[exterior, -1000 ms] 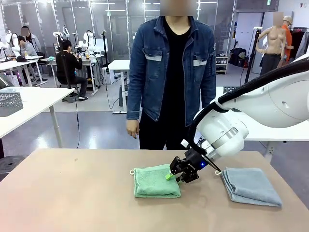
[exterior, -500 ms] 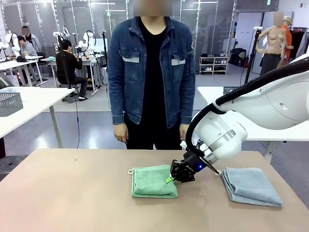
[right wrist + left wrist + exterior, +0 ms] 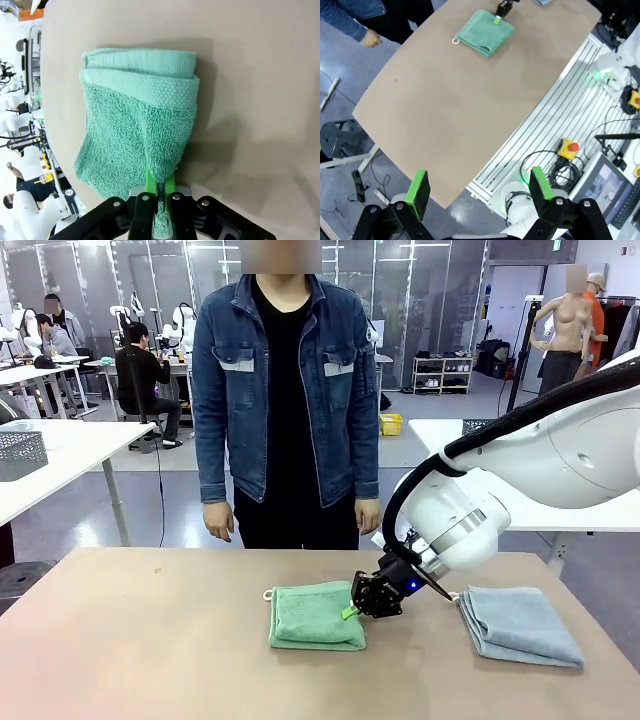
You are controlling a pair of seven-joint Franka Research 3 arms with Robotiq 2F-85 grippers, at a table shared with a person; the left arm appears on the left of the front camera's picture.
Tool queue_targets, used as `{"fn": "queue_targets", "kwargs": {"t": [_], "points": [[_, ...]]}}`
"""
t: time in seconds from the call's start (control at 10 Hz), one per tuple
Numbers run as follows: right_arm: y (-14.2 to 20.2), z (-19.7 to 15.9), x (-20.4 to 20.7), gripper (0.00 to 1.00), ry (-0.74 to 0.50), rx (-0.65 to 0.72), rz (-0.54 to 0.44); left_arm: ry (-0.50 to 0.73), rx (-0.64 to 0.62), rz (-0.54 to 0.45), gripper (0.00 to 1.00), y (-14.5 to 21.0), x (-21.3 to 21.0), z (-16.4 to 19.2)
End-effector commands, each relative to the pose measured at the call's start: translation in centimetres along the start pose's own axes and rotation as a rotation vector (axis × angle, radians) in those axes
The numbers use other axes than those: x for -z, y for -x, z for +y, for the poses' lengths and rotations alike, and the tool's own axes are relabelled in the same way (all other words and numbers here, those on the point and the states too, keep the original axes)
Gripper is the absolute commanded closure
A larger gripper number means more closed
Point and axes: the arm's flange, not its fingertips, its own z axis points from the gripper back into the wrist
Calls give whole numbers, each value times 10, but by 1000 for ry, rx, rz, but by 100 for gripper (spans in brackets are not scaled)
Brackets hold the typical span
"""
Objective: Fold the towels and place them in the basket.
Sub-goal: Stack the folded Towel with hook on the right side of the table.
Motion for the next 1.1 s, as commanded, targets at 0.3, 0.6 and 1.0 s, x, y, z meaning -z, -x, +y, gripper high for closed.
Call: {"fn": "queue_targets", "kwargs": {"t": [0.3, 0.6, 1.0], "points": [[6, 23, -22, 93, 39, -63, -4, 0, 0, 1, 0, 1, -1, 0], [21, 60, -94, 93, 226, -185, -17, 0, 0, 1, 0, 1, -1, 0], [35, 88, -168, 93, 414, -334, -5, 0, 0, 1, 0, 1, -1, 0]]}}
